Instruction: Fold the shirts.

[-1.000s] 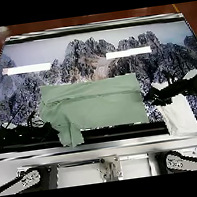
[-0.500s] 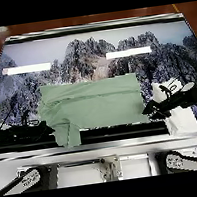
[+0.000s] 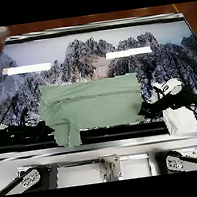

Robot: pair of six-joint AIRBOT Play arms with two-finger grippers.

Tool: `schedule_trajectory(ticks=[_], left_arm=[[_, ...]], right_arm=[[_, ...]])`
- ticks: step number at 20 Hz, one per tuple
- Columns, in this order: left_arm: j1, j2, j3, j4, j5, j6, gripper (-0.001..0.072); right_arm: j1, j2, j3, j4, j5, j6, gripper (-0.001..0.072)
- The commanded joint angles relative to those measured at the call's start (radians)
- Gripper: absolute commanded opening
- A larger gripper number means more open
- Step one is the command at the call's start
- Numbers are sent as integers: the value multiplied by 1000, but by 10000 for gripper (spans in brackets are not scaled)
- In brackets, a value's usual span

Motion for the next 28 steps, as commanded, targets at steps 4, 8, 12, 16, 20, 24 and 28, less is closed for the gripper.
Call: schedule_trajectory(ticks=[4, 8, 12, 16, 20, 24, 28], left_arm=[[2, 17, 139, 0, -20, 56, 46], [1, 29, 313, -1, -51, 66, 46], [-1, 23, 460, -1, 2, 71, 46], [-16, -92, 575, -1, 37, 69, 46], [-76, -269, 700, -1, 31, 49, 47], [-119, -445, 879, 0, 29, 12, 47], [-123, -599, 987, 0, 26, -79, 47]], right_arm=[[51, 61, 71, 14, 34, -52, 73], [52, 128, 189, 70, -26, -69, 73], [52, 127, 276, 77, -200, -69, 72], [80, 56, 307, 100, -335, -67, 72], [152, -110, 428, 17, -389, -58, 72], [161, -249, 562, 11, -401, -15, 72], [161, -327, 596, 12, -398, 30, 73]])
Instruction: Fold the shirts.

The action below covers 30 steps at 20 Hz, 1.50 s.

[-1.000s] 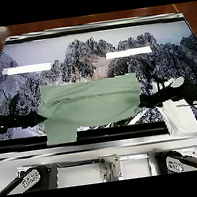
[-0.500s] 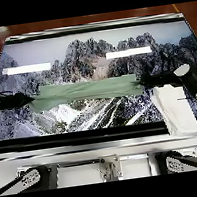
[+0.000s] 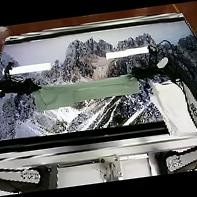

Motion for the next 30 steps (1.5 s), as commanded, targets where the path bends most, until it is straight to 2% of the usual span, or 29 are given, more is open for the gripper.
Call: schedule_trajectory(ticks=[1, 2, 3, 4, 5, 6, 8, 9, 11, 13, 16, 20, 21, 23, 24, 25, 27, 28, 30], left_arm=[[-10, -131, 90, 1, -3, -76, 47], [-10, -154, 95, 1, -3, -96, 48], [-11, -169, 97, 0, -3, -127, 83], [-11, -177, 97, 0, -8, -147, 256], [-10, -178, 97, 1, -16, -153, 450], [-3, -177, 103, 1, -35, -153, 550], [21, -177, 142, 1, -103, -153, 548], [37, -177, 164, 0, -140, -153, 543], [64, -177, 207, 0, -215, -183, 525], [71, -173, 235, 0, -279, -202, 524], [63, -151, 241, 0, -303, -201, 524], [45, -113, 242, 0, -302, -193, 522], [39, -104, 242, 0, -301, -178, 497], [30, -92, 243, 0, -298, -175, 488], [24, -88, 242, 0, -299, -175, 488], [17, -87, 243, -2, -299, -174, 445], [-8, -86, 242, -3, -299, -174, 138], [-31, -87, 242, -3, -298, -171, 61], [-102, -90, 240, -4, -292, -136, 47]], right_arm=[[4, -75, 35, -6, 8, 42, 73], [4, -86, 35, -6, 19, 42, 77], [4, -92, 35, -6, 23, 41, 139], [4, -89, 35, 4, 18, 41, 347], [4, -82, 35, 20, 14, 40, 517], [2, -69, 35, 16, 16, 39, 525], [-13, -26, 35, -58, 24, 43, 531], [-27, -6, 35, -91, 37, 61, 673], [-71, 5, 35, -103, 82, 111, 677], [-114, -17, 35, -45, 156, 126, 676], [-130, -93, 35, 92, 225, 66, 677], [-93, -182, 35, 229, 214, 24, 672], [-80, -196, 35, 250, 203, 25, 669], [-64, -201, 37, 262, 164, 28, 409], [-62, -198, 37, 277, 151, 28, 212], [-62, -188, 37, 301, 148, 25, 76], [-65, -143, 37, 309, 151, -15, 74], [-65, -105, 37, 309, 154, -30, 73], [-65, -14, 37, 309, 185, -37, 73]])
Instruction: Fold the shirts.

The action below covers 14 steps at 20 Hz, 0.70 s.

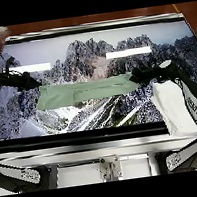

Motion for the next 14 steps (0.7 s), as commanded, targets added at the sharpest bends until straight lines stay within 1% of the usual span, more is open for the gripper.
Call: schedule_trajectory(ticks=[1, 3, 4, 6, 8, 9, 12, 14], left_arm=[[-120, -1, -13, -2, 18, 38, 47], [-248, -1, -57, -2, 61, 64, 47], [-313, -1, -83, -2, 111, 65, 47], [-443, -1, -127, -3, 261, 64, 48], [-546, -11, -138, -8, 394, 23, 48], [-589, -18, -138, -39, 444, 10, 48], [-683, -46, -137, -144, 533, 12, 47], [-731, -80, -137, -208, 542, 12, 47]], right_arm=[[2, 134, 1, 24, 48, -27, 73], [9, 236, 1, 24, 108, -13, 73], [14, 280, 1, 24, 138, 3, 73], [26, 365, 1, 24, 200, 40, 73], [42, 441, 1, 14, 247, 84, 73], [54, 473, 1, 6, 261, 110, 73], [77, 559, 1, 0, 288, 171, 73], [77, 608, 1, -10, 292, 202, 73]])
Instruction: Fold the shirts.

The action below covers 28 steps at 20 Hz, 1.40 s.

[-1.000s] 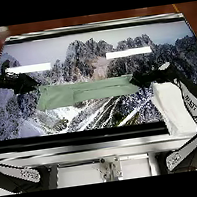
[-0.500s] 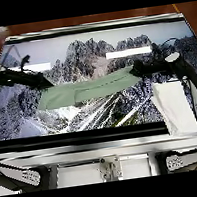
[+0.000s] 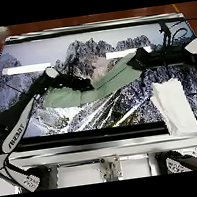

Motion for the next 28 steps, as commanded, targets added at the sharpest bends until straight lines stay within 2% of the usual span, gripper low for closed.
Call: schedule_trajectory(ticks=[1, 6, 10, 12, 14, 18, 20, 25, 28], left_arm=[[-109, -55, -4, -123, 82, -8, 47], [-156, -137, -4, -313, 85, -8, 47], [-34, -89, -4, -315, 57, 22, 45], [71, -13, -4, -275, 37, 34, 45], [196, 87, -4, -196, 18, 38, 45], [480, 273, -4, -139, -19, 37, 46], [607, 338, -4, -139, -51, 37, 46], [790, 407, -5, -139, -163, 38, 46], [806, 409, -5, -139, -171, 58, 46]], right_arm=[[10, 98, 1, -21, 28, 76, 74], [10, 131, 1, -32, 34, 120, 74], [55, 109, 0, -187, 16, 150, 73], [153, 61, 1, -204, -90, 151, 73], [274, 0, 1, -190, -267, 148, 73], [513, -151, 1, -113, -642, 148, 73], [613, -256, 1, -9, -783, 148, 73], [753, -483, 6, 304, -931, 146, 73], [804, -559, 84, 339, -937, 126, 73]])
